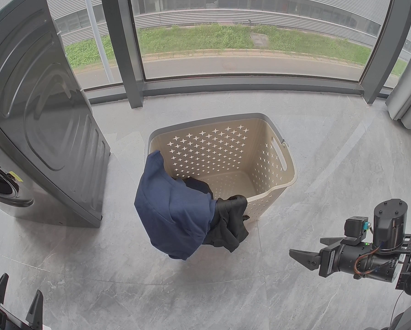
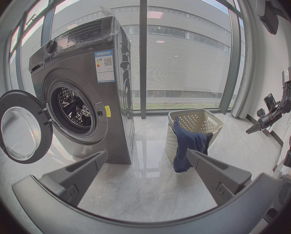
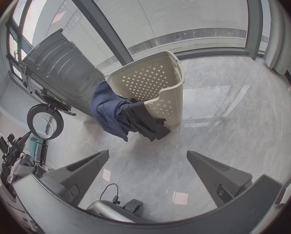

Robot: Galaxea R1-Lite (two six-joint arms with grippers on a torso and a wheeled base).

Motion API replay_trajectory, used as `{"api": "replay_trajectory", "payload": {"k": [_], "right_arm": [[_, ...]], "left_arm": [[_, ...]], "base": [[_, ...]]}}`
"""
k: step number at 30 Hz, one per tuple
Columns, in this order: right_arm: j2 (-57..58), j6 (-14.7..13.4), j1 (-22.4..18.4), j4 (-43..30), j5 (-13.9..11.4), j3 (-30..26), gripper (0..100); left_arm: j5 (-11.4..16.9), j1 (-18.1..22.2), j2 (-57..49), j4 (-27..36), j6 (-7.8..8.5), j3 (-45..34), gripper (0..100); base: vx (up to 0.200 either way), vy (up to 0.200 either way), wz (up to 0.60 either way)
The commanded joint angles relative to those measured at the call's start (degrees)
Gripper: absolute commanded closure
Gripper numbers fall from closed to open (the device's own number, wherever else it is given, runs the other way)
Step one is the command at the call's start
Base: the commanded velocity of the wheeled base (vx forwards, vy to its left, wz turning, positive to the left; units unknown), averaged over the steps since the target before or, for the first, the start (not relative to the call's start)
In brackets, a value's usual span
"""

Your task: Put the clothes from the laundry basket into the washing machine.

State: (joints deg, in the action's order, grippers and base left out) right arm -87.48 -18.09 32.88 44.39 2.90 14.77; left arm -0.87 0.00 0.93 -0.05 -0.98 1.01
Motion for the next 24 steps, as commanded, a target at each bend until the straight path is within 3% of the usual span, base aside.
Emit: {"api": "replay_trajectory", "payload": {"k": [1, 7, 24], "right_arm": [[-6.4, 0.2, 0.9, 3.7, 0.1, 1.9, 0], [-13.8, 0.3, 3.7, 12.2, 3.3, 2.9, 0], [-24.8, 0.5, 4.5, 16.1, 3.4, 8.3, 0]], "left_arm": [[0.0, 0.0, -0.5, 0.0, 0.01, -1.0, 0], [0.1, 0.0, -0.5, 0.0, -0.08, -1.0, 0], [0.2, 0.0, -0.5, 0.0, 0.01, -1.0, 0]], "base": [[0.000, 0.000, 0.00], [0.000, 0.000, 0.00], [0.000, 0.000, 0.00]]}}
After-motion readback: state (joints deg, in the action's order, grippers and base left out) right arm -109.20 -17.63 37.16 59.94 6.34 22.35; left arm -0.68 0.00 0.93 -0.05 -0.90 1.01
